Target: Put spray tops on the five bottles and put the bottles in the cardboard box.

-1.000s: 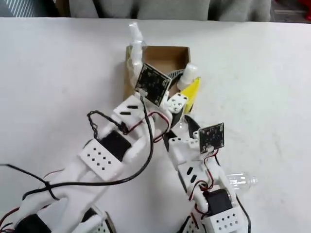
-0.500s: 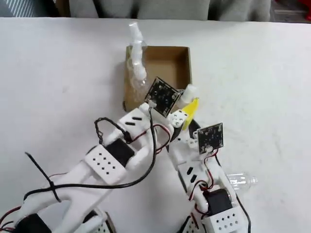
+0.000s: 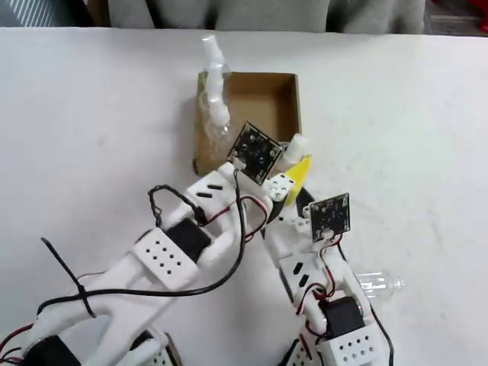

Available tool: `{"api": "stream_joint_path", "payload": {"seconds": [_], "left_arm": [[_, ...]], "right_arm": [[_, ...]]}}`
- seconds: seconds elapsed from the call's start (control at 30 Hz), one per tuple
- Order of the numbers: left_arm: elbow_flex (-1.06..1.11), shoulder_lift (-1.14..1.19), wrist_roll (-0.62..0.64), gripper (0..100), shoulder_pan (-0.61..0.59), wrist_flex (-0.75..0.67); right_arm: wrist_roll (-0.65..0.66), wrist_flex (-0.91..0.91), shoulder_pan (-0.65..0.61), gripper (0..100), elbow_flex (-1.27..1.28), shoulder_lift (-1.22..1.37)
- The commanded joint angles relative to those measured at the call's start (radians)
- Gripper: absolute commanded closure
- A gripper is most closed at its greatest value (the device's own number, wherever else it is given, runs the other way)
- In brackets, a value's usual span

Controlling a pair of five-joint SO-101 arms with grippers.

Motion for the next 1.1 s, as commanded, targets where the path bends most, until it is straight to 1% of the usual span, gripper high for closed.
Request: {"api": "stream_joint_path", "payload": {"seconds": [0.0, 0.07, 0.13, 0.23, 0.33, 0.7, 0.8, 0.97, 1.07], "left_arm": [[-0.005, -0.047, 0.029, 98, 0.007, -0.006], [-0.005, -0.047, 0.061, 98, 0.007, -0.006], [-0.005, -0.047, 0.071, 95, 0.007, -0.002], [0.020, -0.047, 0.074, 87, 0.005, -0.008], [0.055, -0.067, 0.074, 81, 0.005, -0.046], [0.232, -0.357, 0.064, 80, 0.005, -0.048], [0.239, -0.412, 0.064, 80, -0.025, -0.044], [0.236, -0.510, 0.064, 81, -0.088, 0.069], [0.239, -0.595, 0.064, 81, -0.090, 0.184]], "right_arm": [[0.009, 0.001, 0.007, 98.2, 0.009, -0.007], [0.009, 0.001, 0.007, 98.2, 0.009, -0.007], [0.009, 0.001, 0.007, 98.2, 0.009, -0.007], [0.009, 0.002, 0.007, 98.2, 0.009, -0.007], [0.009, 0.004, 0.007, 98.2, 0.009, -0.007], [0.009, 0.004, 0.007, 98.2, 0.009, -0.007], [0.009, 0.004, 0.007, 98.2, 0.009, -0.007], [0.009, 0.004, 0.008, 98.2, 0.009, -0.007], [0.015, 0.004, 0.010, 98.2, 0.009, -0.007]]}}
